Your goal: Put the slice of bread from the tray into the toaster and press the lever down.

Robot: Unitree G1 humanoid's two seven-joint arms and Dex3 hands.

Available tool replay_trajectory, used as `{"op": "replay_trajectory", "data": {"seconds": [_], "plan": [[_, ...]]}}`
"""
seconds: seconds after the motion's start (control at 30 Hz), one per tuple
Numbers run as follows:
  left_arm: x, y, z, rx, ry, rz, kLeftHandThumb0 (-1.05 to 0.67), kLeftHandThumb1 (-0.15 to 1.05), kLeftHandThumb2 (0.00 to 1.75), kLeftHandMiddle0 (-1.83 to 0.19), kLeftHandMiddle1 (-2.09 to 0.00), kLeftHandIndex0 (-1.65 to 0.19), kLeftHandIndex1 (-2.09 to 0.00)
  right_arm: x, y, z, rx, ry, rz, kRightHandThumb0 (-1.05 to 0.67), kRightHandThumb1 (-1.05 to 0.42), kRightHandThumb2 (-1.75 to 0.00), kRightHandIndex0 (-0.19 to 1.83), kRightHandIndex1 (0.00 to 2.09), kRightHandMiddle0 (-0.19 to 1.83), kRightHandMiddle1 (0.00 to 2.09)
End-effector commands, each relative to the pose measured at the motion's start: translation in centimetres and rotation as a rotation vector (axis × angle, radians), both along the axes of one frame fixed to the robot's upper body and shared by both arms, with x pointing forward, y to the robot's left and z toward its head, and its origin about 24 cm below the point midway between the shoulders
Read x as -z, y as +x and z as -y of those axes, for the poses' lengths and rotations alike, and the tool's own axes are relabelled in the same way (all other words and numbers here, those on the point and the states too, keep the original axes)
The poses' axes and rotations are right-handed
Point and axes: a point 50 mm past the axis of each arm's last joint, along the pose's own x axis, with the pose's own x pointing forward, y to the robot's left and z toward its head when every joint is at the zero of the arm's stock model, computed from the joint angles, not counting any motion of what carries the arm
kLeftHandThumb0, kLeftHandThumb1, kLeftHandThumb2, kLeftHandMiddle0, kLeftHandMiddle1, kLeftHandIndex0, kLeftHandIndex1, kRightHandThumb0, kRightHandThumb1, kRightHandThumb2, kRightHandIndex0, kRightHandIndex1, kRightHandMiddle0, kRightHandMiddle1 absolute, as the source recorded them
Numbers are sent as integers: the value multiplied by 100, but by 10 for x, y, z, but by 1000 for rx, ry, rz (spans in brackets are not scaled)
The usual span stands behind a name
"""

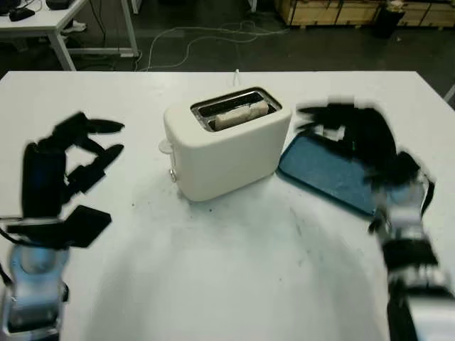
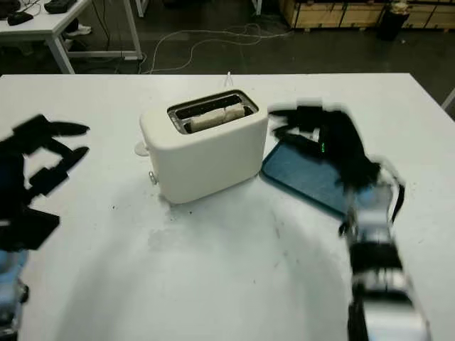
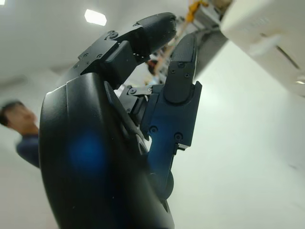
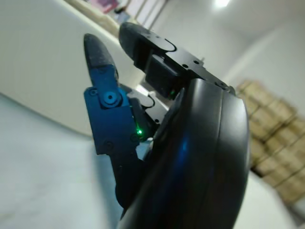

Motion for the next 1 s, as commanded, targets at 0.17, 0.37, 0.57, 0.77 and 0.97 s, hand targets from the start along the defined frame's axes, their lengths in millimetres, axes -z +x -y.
{"op": "replay_trajectory", "data": {"seconds": [0.17,0.37,0.57,0.77,0.97], "plan": [[-32,8,-6,46,154,59,-35,82,0,-85,-125,-107,-41,17,-23,-15,-9,102,-96,-49,-90,-1,111,37,112,2],[-45,28,-7,104,316,-23,-29,81,0,-99,-98,-115,-23,12,-24,-25,-59,105,-115,-50,-91,0,113,36,114,2],[-53,50,-2,145,497,-115,-28,83,0,-107,-92,-120,-16,13,-21,-27,-67,103,-124,-50,-90,0,113,36,114,2],[-52,70,9,137,716,-193,-36,87,1,-115,-74,-126,-9,14,-21,-27,-66,96,-128,-49,-91,0,113,36,115,1],[-43,81,23,160,841,-187,-37,87,0,-122,-72,-130,-8,15,-20,-28,-63,100,-119,-49,-91,0,113,37,115,1]]}}
